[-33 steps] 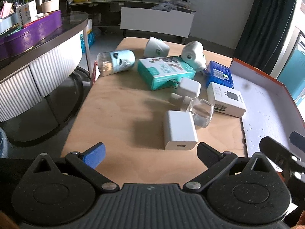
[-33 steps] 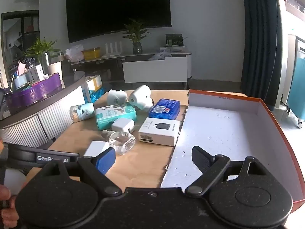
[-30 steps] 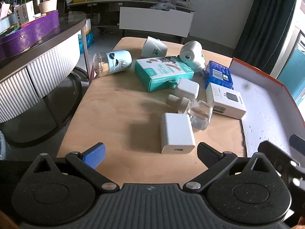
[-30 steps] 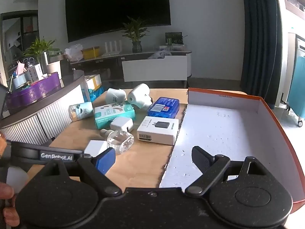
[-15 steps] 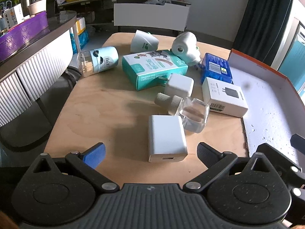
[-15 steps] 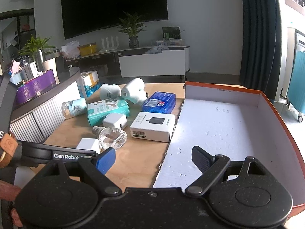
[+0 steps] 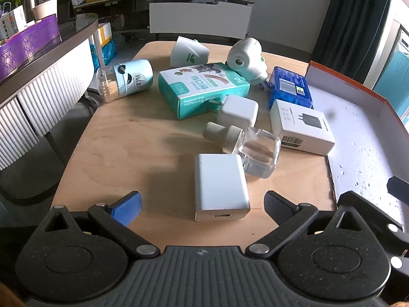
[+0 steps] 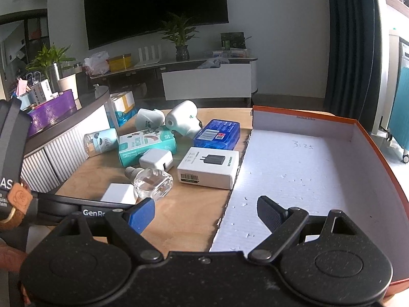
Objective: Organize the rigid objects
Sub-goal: 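Grasp the white charger with the left tool while the right tool grasps the glass bottle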
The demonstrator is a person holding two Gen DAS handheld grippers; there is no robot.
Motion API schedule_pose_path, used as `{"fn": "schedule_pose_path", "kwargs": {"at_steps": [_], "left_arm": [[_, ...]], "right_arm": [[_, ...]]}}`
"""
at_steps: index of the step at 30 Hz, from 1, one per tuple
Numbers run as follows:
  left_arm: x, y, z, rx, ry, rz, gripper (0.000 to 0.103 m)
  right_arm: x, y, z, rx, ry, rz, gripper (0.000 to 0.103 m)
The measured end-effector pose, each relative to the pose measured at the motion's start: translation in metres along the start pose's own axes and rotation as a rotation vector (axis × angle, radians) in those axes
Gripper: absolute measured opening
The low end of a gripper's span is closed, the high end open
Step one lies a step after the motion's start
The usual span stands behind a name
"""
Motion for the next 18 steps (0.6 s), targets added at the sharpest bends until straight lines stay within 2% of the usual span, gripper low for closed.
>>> {"fn": "schedule_pose_path", "kwargs": {"at_steps": [8, 12, 15, 17, 18], "left_arm": [[-0.001, -0.001, 0.003, -0.014, -0.004, -0.017, 0.102], [-0.002, -0.003, 0.003, -0.044, -0.025, -0.044, 0.095], [-0.003, -0.002, -0.001, -0.044, -0.087, -0.088, 0.073], [-0.003, 0.000, -0.001, -0.029, -0.093, -0.109, 0.043], [-0.005, 0.002, 0.001, -0.021, -0.085, -0.115, 0.041]], "right_arm": [[0.002, -0.004, 0.004, -0.011, 0.006, 0.020, 0.102], [0.002, -0.006, 0.005, -0.015, 0.009, 0.019, 0.102], [0.000, -0.009, 0.007, -0.022, 0.017, 0.025, 0.102], [-0.002, -0.011, 0.009, -0.049, 0.015, 0.036, 0.102], [-0.004, -0.013, 0.010, -0.046, 0.040, 0.037, 0.102]]}}
Point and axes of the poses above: each gripper's, at about its wrist camera, not at the fingertips, and y roughly against the way its jaws point, z to its left, x to its underside, the point moved 6 cm from there along -y, roughly the way its jaws point, and after that the axes turned 9 degrees about z, right-handed, at the moved point
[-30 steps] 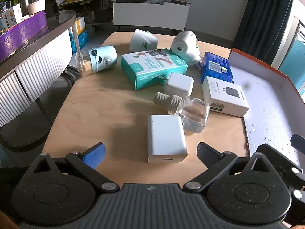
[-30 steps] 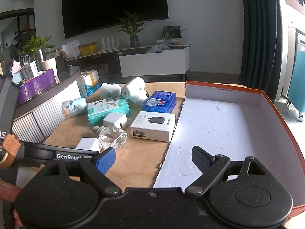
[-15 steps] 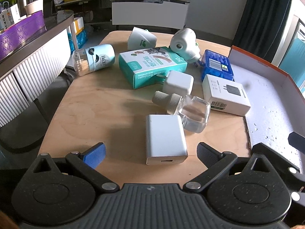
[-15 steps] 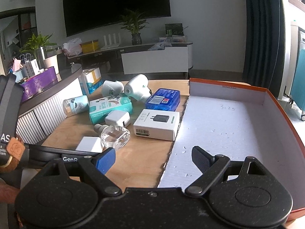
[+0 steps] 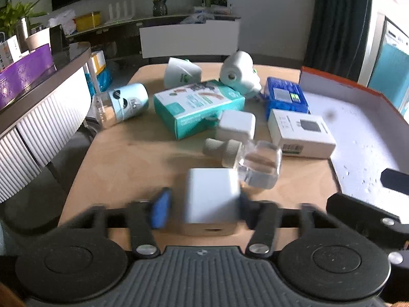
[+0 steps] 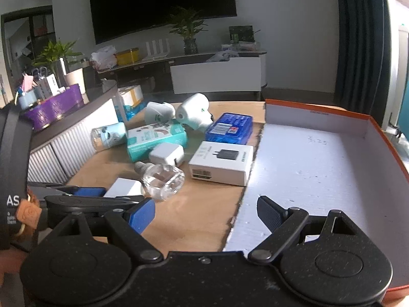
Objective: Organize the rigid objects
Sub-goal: 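Grasp the white charger with the left tool while the right tool grasps the glass bottle, then carry the charger and glass bottle over the open white box with both tools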
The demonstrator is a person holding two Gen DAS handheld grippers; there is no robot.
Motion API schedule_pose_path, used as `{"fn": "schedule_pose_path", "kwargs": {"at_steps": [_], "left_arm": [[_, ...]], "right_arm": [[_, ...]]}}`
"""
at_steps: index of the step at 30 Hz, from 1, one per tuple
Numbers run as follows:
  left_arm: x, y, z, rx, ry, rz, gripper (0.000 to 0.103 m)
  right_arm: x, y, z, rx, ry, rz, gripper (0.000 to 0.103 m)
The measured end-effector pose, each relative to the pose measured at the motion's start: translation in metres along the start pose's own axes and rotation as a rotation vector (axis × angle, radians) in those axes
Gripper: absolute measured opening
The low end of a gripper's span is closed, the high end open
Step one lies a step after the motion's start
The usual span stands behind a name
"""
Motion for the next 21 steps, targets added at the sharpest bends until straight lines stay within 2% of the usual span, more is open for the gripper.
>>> {"fn": "schedule_pose_path", "kwargs": {"at_steps": [3, 6, 9, 12, 17, 19, 20, 21], "left_arm": [[-0.002, 0.001, 0.011, 0.037, 0.044, 0.007, 0.041], [-0.001, 0.004, 0.025, 0.029, 0.094, 0.005, 0.041], [-0.005, 0.010, 0.041, 0.027, 0.138, -0.015, 0.041], [-0.009, 0.014, 0.055, 0.012, 0.172, -0.028, 0.041], [-0.009, 0.015, 0.067, 0.023, 0.216, -0.035, 0.041], [-0.009, 0.015, 0.068, 0.031, 0.223, -0.036, 0.041], [-0.010, 0.015, 0.068, 0.034, 0.223, -0.036, 0.041], [-0.009, 0.015, 0.069, 0.036, 0.225, -0.038, 0.041]], "right_arm": [[-0.008, -0.010, 0.007, -0.032, 0.023, 0.026, 0.102], [-0.015, -0.022, 0.018, -0.104, -0.006, 0.065, 0.102], [-0.021, -0.040, 0.028, -0.138, -0.015, 0.113, 0.102], [-0.028, -0.059, 0.040, -0.131, -0.016, 0.140, 0.102], [-0.035, -0.093, 0.052, -0.068, 0.004, 0.184, 0.101], [-0.037, -0.099, 0.056, -0.039, 0.036, 0.173, 0.094], [-0.037, -0.100, 0.058, -0.021, 0.068, 0.166, 0.079], [-0.037, -0.100, 0.060, -0.005, 0.097, 0.165, 0.074]]}}
Point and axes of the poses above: each gripper's, at about its wrist camera, not at the fingertips, and y roughly against the way its jaws point, z to its left, x to its underside, the point moved 6 cm from there along -y, roughly the way its jaws point, and after that the axes turned 9 degrees about z, right-handed, at the moved point
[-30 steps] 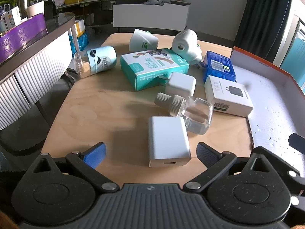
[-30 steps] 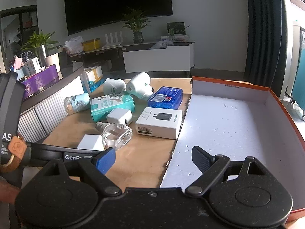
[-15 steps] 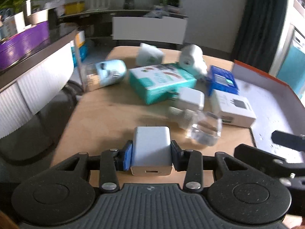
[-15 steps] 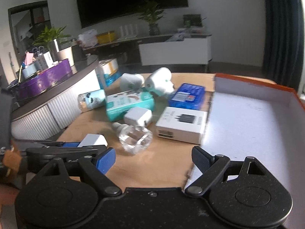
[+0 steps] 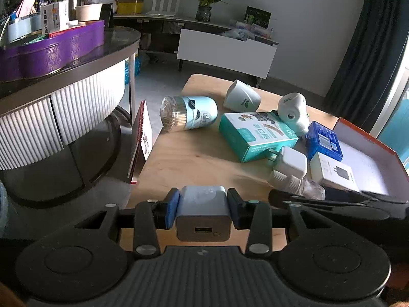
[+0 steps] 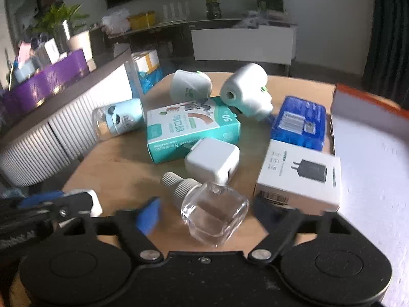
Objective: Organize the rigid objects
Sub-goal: 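Carry the charger and glass bottle over the open white box with both tools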
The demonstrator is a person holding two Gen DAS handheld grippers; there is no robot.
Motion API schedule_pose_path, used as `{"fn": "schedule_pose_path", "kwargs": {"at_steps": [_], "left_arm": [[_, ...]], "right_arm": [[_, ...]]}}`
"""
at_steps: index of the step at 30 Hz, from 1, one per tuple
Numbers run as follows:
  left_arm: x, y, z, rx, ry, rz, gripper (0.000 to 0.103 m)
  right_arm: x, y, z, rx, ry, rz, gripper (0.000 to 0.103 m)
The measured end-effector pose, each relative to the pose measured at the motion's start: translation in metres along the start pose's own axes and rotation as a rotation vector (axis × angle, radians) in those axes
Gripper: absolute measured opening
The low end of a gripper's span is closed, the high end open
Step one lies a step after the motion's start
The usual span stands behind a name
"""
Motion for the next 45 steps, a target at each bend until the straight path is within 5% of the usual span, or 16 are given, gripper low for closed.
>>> {"fn": "schedule_pose_path", "kwargs": {"at_steps": [5, 6, 18, 45], "left_arm": [[0.001, 0.002, 0.001, 0.017, 0.009, 0.002, 0.041], [0.001, 0.003, 0.000, 0.020, 0.006, 0.002, 0.041], [-0.004, 0.016, -0.038, 0.077, -0.058, -0.001, 0.041], [-0.017, 0.003, -0.214, 0.279, -0.320, 0.038, 0.041]], "right_arm": [[0.006, 0.016, -0.003, -0.031, -0.001, -0.010, 0.073], [0.006, 0.021, -0.003, -0.030, 0.004, -0.019, 0.064], [0.013, 0.088, -0.048, -0.035, -0.081, -0.109, 0.065], [0.047, 0.147, -0.217, 0.211, -0.379, -0.181, 0.065]]}}
Point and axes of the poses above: each gripper's, at about its wrist camera, not at the fingertips, and y roughly against the way its jaws point, z to its left, x to its underside, the point moved 6 cm from there along -y, roughly the way its jaws point, and after that the axes turned 9 degrees about z, right-handed, at the moved point
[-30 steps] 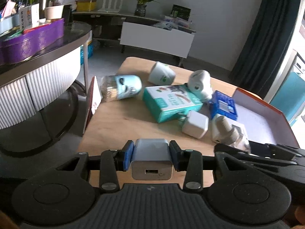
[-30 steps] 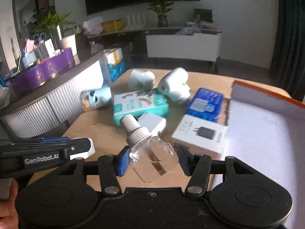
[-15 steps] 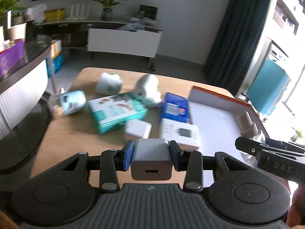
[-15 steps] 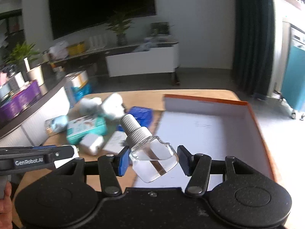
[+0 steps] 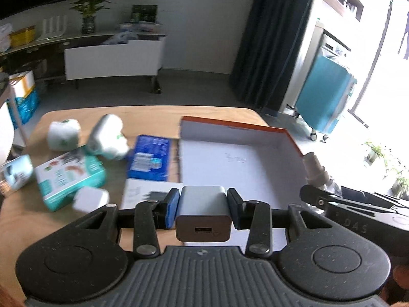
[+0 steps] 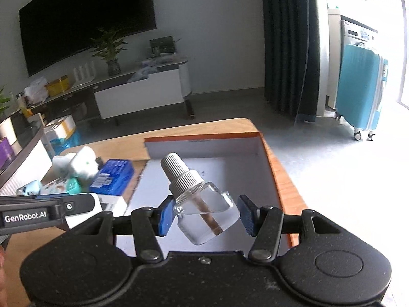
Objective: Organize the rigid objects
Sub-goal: 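Carry the charger and glass bottle over the open white box with both tools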
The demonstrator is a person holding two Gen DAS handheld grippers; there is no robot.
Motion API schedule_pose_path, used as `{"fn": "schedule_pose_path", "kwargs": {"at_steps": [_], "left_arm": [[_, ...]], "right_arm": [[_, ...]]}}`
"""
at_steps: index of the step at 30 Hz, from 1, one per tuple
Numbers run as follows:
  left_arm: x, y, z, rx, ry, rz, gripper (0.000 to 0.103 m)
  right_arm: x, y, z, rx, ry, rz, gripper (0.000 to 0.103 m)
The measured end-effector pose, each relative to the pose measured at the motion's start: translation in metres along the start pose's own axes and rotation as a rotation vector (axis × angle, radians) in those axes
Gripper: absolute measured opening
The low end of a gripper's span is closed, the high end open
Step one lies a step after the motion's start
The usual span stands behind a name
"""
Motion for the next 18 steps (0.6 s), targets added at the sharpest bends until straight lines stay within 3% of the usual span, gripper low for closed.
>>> {"fn": "schedule_pose_path", "kwargs": {"at_steps": [18], "left_arm": [[-0.042, -0.060, -0.026, 0.002, -0.021, 0.057, 0.041]], "right_arm": [[-0.042, -0.075, -0.028, 0.018, -0.013, 0.093, 0.065]]}}
Point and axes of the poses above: each gripper's, at about its wrist camera, not at the fingertips, and y roughly against the way its jaws point, z to its left, x to its underside, the point moved 6 cm from there along -y, roughly the way its jaws point, and after that the axes turned 9 degrees about z, right-handed, at the moved point
